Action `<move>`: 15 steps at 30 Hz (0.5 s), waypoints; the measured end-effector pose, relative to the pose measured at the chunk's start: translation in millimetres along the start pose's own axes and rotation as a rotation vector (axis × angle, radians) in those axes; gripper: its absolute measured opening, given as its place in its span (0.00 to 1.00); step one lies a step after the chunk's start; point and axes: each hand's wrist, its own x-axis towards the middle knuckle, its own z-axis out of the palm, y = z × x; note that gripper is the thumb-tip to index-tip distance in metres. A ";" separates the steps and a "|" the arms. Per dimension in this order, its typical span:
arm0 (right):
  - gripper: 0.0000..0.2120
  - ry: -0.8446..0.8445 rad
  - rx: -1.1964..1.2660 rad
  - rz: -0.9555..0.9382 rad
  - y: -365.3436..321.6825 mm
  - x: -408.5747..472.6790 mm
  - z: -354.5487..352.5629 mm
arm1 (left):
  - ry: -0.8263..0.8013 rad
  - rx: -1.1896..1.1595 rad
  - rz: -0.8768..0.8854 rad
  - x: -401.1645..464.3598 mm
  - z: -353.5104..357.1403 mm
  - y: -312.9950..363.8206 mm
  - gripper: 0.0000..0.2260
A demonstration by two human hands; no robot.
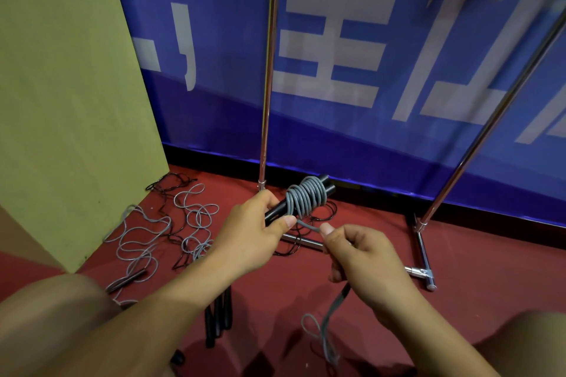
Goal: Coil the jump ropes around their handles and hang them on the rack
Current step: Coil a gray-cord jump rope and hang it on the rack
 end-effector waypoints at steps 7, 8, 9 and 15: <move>0.23 -0.003 -0.032 -0.102 -3.3 -7.2 -1.6 | 0.032 0.050 -0.030 4.3 -3.1 -1.4 0.11; 0.23 -0.004 -0.026 -0.111 -4.3 -8.2 -1.8 | 0.036 0.054 -0.037 4.8 -4.0 -1.8 0.11; 0.24 -0.002 -0.022 -0.119 -5.5 -9.4 -2.2 | 0.038 0.060 -0.046 5.1 -4.7 -1.7 0.11; 0.20 0.005 0.077 -0.143 -7.5 -9.2 -2.8 | -0.032 0.213 -0.054 6.3 -5.1 -4.2 0.12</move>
